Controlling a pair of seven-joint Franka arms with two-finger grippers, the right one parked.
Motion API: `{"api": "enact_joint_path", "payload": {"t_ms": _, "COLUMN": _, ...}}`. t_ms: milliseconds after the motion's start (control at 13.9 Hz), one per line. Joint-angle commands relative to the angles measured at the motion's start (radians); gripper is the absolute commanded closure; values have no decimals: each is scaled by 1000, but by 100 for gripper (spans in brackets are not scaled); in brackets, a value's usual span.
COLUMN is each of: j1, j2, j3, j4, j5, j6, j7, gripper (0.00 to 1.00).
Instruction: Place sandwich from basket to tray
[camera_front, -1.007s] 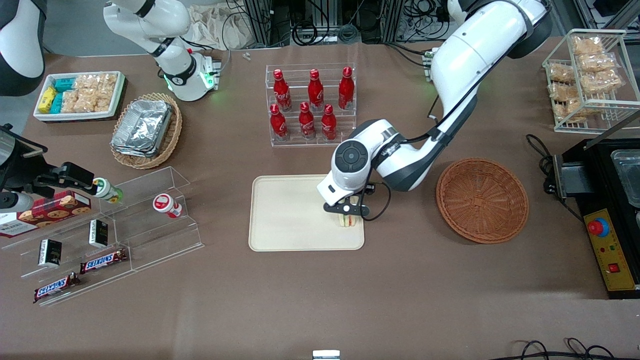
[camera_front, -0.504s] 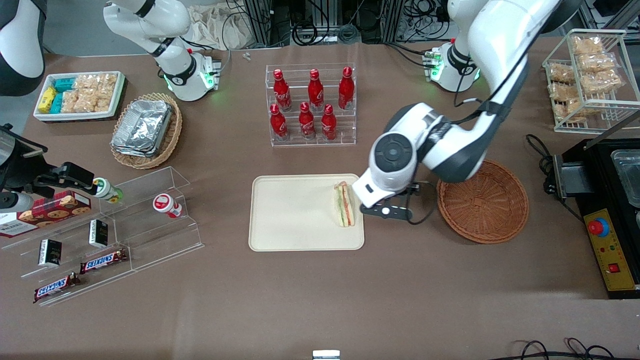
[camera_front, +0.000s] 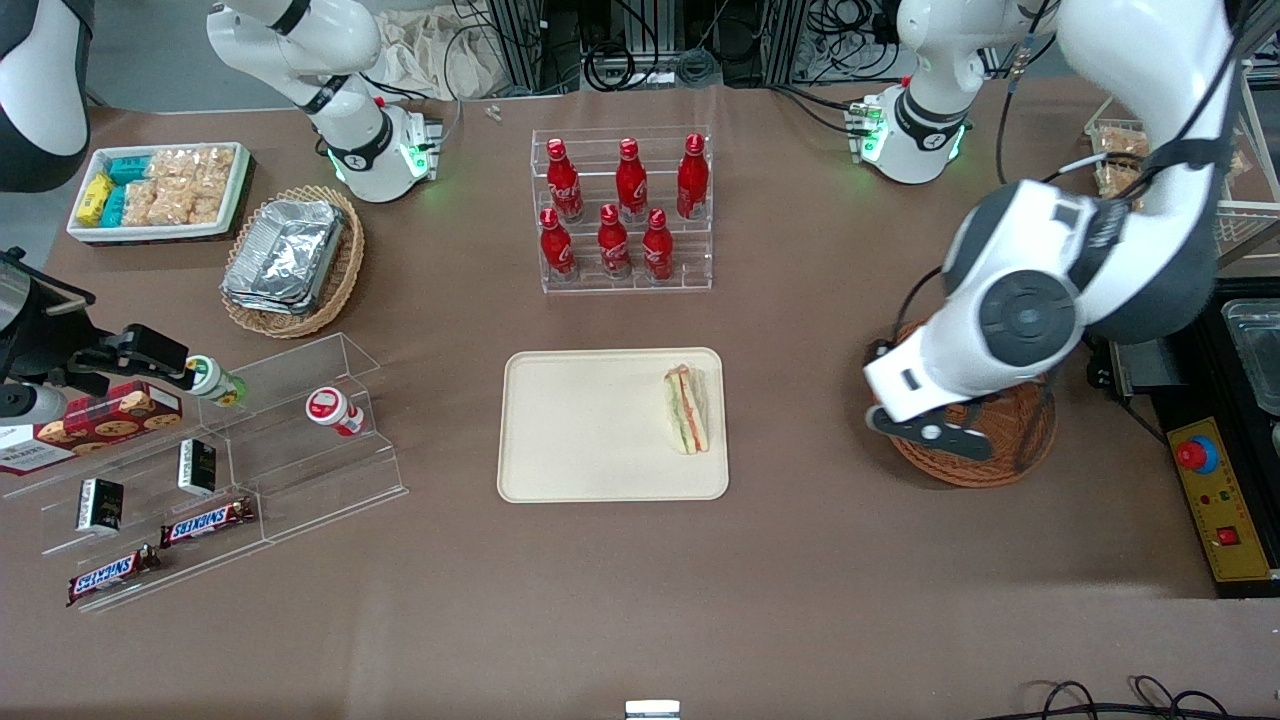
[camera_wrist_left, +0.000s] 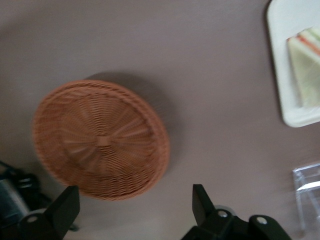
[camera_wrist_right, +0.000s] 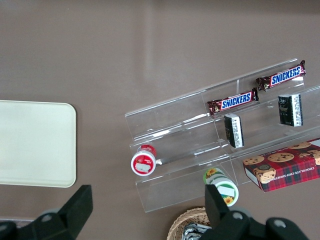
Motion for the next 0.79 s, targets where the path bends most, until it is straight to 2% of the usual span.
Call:
{"api": "enact_joint_path", "payload": {"t_ms": 0, "j1": 93, "j2": -73, "j3": -3, "j4": -16, "j5": -15, "j6": -54, "j7": 101, "gripper": 0}}
{"api": "enact_joint_path", "payload": {"t_ms": 288, "j1": 162, "j2": -120, "j3": 7, "j4": 24, "j5": 15, "j6": -71, "j7": 95, "gripper": 0}}
{"api": "enact_joint_path", "payload": {"t_ms": 432, "j1": 213, "j2": -136, "j3": 4, "j4": 41, "j5": 5, "j6": -96, "j7": 93, "gripper": 0}}
{"api": "enact_joint_path", "payload": {"t_ms": 719, "j1": 245, "j2": -143, "j3": 1, "j4": 53, "j5": -8, "j6": -105, "j7": 58, "gripper": 0}}
